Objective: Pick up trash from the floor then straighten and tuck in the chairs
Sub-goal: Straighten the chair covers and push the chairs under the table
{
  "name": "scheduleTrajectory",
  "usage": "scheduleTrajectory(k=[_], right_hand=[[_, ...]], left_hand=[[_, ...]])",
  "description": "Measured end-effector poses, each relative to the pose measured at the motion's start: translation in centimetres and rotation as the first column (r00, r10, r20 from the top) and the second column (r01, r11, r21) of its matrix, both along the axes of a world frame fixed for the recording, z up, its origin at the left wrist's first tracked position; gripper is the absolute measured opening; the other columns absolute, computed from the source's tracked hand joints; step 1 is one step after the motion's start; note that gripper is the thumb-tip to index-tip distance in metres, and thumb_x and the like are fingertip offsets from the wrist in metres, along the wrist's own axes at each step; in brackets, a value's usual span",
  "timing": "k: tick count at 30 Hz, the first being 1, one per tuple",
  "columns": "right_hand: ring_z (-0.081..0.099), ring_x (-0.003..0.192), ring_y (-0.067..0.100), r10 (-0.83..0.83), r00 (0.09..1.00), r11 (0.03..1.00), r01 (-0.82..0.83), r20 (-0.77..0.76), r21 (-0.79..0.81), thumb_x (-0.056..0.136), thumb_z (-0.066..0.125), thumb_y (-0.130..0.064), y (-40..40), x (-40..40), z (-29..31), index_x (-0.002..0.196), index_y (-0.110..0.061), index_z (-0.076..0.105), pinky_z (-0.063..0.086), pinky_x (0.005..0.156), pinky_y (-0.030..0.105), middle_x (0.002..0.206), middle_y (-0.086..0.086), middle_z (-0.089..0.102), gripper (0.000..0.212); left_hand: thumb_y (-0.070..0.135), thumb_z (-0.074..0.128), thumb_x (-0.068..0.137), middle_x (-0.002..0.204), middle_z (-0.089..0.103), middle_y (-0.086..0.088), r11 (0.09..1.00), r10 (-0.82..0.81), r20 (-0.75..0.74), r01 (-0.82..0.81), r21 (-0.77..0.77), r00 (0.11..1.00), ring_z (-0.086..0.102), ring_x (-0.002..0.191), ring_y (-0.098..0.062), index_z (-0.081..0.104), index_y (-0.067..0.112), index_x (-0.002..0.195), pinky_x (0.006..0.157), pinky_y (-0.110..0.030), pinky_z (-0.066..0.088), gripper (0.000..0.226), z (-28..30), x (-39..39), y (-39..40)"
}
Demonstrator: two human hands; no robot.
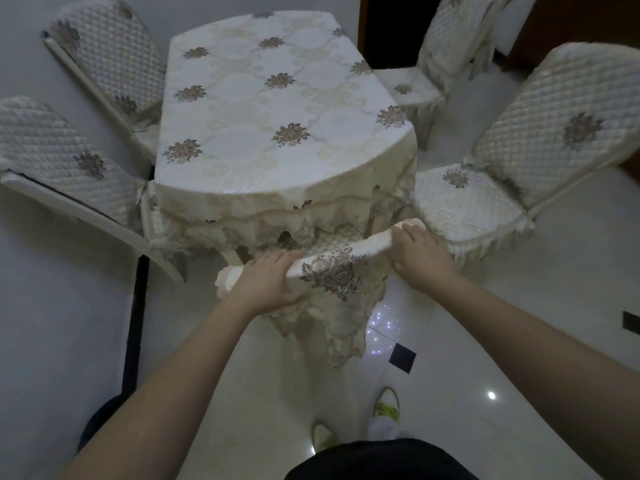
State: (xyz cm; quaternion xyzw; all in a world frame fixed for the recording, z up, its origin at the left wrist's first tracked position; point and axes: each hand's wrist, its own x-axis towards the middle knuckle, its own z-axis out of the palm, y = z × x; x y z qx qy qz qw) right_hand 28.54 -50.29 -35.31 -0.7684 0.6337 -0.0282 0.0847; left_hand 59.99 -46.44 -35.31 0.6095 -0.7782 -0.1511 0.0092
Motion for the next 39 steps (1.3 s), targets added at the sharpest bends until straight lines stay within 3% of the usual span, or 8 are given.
scheduleTrajectory(k=[5,13,20,23,27,32,36,39], right_hand=[[0.025,0.140,0.024,-0.088,0.996,0.994,0.089,0.018,-0.060,0.090,0.053,-0.038,3.2,-1.8,2.3,0.146,-0.023,0.027,0.020,0.112,0.042,0.153,0.004,0.030,0.064],[0.025,0.141,0.024,-0.169,0.984,0.973,0.175,0.053,-0.148,0.089,0.055,-0.038,8.0,-6.1,4.6,0.146,-0.023,0.030,0.016,0.112,0.036,0.151,0.005,0.034,0.064],[0.034,0.137,0.026,-0.253,0.962,0.941,0.269,0.100,-0.204,0.089,0.056,-0.038,11.9,-13.5,5.4,0.141,-0.019,0.041,0.028,0.109,0.041,0.147,0.006,0.041,0.058],[0.045,0.129,0.029,-0.307,0.946,0.917,0.323,0.103,-0.233,0.083,0.065,-0.034,14.1,-18.6,5.8,0.136,-0.015,0.048,0.039,0.099,0.043,0.139,0.010,0.051,0.059],[0.054,0.117,0.031,-0.392,0.914,0.891,0.405,0.104,-0.205,0.083,0.045,-0.044,16.1,-25.3,6.1,0.135,-0.017,0.047,0.046,0.090,0.044,0.130,0.008,0.056,0.059],[0.049,0.123,0.030,-0.453,0.887,0.867,0.462,0.089,-0.185,0.084,0.040,-0.045,17.4,-32.4,6.4,0.136,-0.016,0.045,0.041,0.098,0.044,0.133,0.008,0.053,0.060],[0.048,0.124,0.030,-0.493,0.865,0.842,0.501,0.089,-0.201,0.088,0.041,-0.046,17.6,-36.4,6.9,0.133,-0.017,0.049,0.039,0.100,0.044,0.132,0.007,0.055,0.054],[0.046,0.126,0.031,-0.530,0.847,0.831,0.528,0.038,-0.174,0.089,0.034,-0.051,16.5,-39.0,6.9,0.131,-0.018,0.051,0.035,0.103,0.047,0.134,0.007,0.054,0.056]], left_hand=[[0.055,0.052,0.084,0.139,0.046,0.004,0.985,-0.063,-0.020,0.058,-0.161,0.998,0.040,0.128,-0.018,0.030,0.030,0.143,0.104,-0.041,0.032,0.068,0.7,-6.1,0.7],[0.045,0.050,0.087,0.134,0.049,0.000,0.969,-0.095,0.021,0.097,-0.228,0.995,0.044,0.124,-0.022,0.038,0.024,0.138,0.099,-0.041,0.037,0.057,2.3,-11.4,0.6],[0.043,0.056,0.085,0.126,0.057,-0.001,0.924,-0.227,0.077,0.240,-0.299,0.971,0.053,0.117,-0.024,0.049,0.020,0.131,0.092,-0.042,0.041,0.051,4.8,-21.8,0.4],[0.045,0.054,0.087,0.130,0.055,0.000,0.902,-0.305,0.089,0.318,-0.293,0.948,0.049,0.122,-0.021,0.047,0.020,0.133,0.097,-0.043,0.038,0.053,5.9,-27.8,0.8],[0.051,0.047,0.089,0.140,0.046,0.002,0.885,-0.327,0.125,0.350,-0.308,0.937,0.039,0.131,-0.018,0.037,0.024,0.141,0.104,-0.045,0.032,0.059,7.3,-35.4,0.7],[0.051,0.046,0.090,0.143,0.043,0.004,0.863,-0.372,0.126,0.393,-0.317,0.919,0.035,0.134,-0.017,0.035,0.025,0.143,0.107,-0.048,0.028,0.060,8.5,-43.3,1.2],[0.051,0.049,0.088,0.137,0.051,0.001,0.852,-0.388,0.096,0.396,-0.343,0.917,0.043,0.130,-0.021,0.041,0.021,0.142,0.104,-0.049,0.033,0.062,8.1,-47.3,0.7],[0.061,0.034,0.083,0.132,0.056,-0.001,0.847,-0.399,0.127,0.419,-0.327,0.908,0.048,0.126,-0.024,0.045,0.020,0.138,0.100,-0.052,0.039,0.070,8.0,-49.7,-0.5]])
